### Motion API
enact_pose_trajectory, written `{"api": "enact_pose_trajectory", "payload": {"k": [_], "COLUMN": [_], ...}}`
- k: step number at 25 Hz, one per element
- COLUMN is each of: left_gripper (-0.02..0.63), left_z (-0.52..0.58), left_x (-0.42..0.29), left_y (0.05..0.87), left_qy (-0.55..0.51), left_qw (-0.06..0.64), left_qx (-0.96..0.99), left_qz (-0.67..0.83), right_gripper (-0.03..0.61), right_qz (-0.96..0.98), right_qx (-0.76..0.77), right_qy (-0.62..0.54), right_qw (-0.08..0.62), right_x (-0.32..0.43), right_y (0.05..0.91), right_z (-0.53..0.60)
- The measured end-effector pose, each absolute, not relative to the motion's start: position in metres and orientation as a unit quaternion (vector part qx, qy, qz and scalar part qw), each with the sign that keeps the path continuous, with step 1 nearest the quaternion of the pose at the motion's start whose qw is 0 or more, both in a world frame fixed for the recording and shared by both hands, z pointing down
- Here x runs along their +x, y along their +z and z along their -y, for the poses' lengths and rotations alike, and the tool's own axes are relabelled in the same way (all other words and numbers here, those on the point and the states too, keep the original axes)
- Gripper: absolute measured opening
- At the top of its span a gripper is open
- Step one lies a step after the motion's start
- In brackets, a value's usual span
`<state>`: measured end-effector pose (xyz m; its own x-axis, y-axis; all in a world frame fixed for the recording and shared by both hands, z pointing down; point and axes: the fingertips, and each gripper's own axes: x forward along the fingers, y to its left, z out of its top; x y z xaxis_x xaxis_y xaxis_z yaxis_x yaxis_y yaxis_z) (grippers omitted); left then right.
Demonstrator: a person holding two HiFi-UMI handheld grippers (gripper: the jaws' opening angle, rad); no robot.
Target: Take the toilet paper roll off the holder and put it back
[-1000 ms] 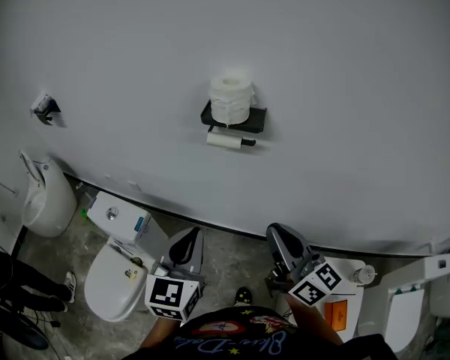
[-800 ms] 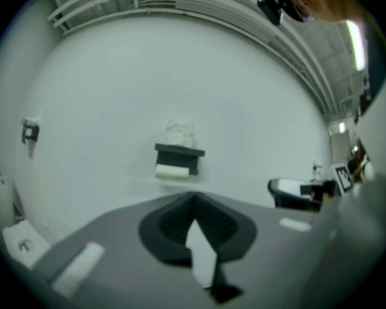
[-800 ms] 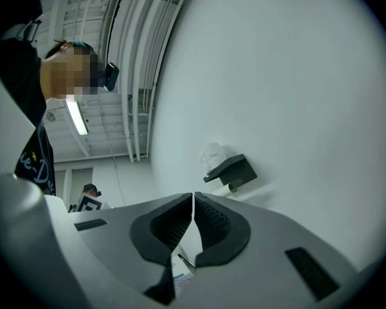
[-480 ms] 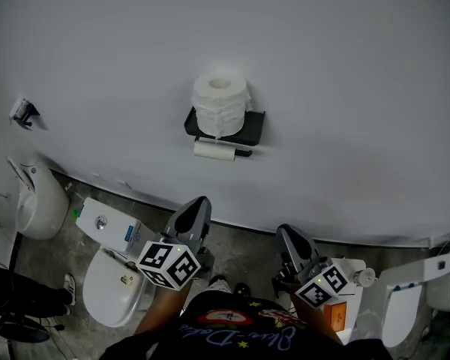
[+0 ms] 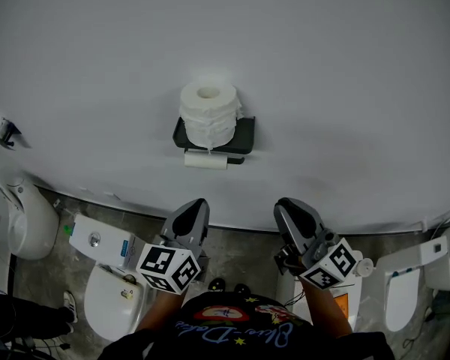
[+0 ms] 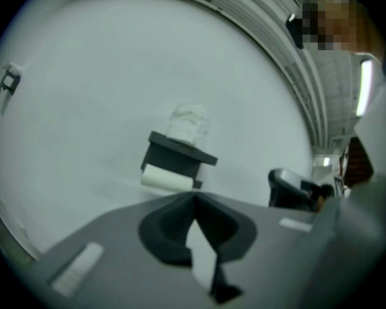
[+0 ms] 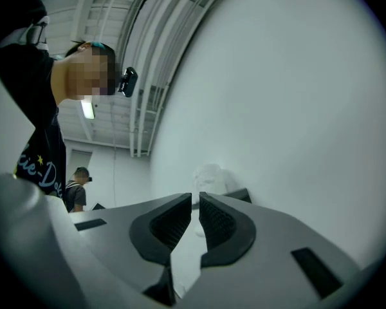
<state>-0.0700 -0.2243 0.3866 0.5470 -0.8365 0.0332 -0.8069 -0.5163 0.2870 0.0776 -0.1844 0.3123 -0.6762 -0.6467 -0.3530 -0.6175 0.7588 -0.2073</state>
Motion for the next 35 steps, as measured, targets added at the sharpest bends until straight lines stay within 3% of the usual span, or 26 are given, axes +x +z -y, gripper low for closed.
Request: {"api": "enact_pose_trajectory", "payload": {"k": [3, 4, 5, 11, 15, 18, 32, 35], "left_gripper": [-0.003, -0.003, -0.003, -0.003, -0.003, -0.003, -0.003, -0.003], "left_z": [0.224, 0.223, 0.223, 0.219, 0.219, 0.219, 0.22, 0.221], "left_x": [-0.077, -0.079, -0.081, -0.091, -0.101, -0.107, -0.109, -0.106], "left_y": [0.389, 0.39, 0.391, 0.393, 0.394, 0.395, 0.403, 0.403], "left_qy": [-0.047, -0.047, -0.047, -0.052, -0.054, -0.057, -0.062, -0.061], "left_qw": [0.134, 0.134, 0.135, 0.138, 0.14, 0.143, 0.156, 0.157], "left_qx": [0.869, 0.869, 0.868, 0.867, 0.862, 0.857, 0.854, 0.857], "left_qz": [0.474, 0.475, 0.475, 0.477, 0.485, 0.491, 0.492, 0.487], "right_gripper": [0.049, 0.165, 0.196, 0.199, 0.212, 0.219, 0.226, 0.224], "right_qz": [-0.945, -0.953, -0.96, -0.961, -0.92, -0.885, -0.818, -0.816], "right_qx": [-0.278, -0.253, -0.227, -0.129, -0.087, -0.029, 0.022, 0.016], "right_qy": [0.07, 0.103, 0.135, 0.239, 0.285, 0.318, 0.239, 0.236], "right_qw": [0.161, 0.128, 0.092, -0.051, -0.253, -0.34, -0.523, -0.527], "right_x": [0.055, 0.046, 0.035, -0.015, -0.036, -0.047, -0.066, -0.066], "right_y": [0.252, 0.239, 0.226, 0.19, 0.214, 0.224, 0.255, 0.256], "right_z": [0.202, 0.209, 0.216, 0.259, 0.288, 0.3, 0.324, 0.324]}}
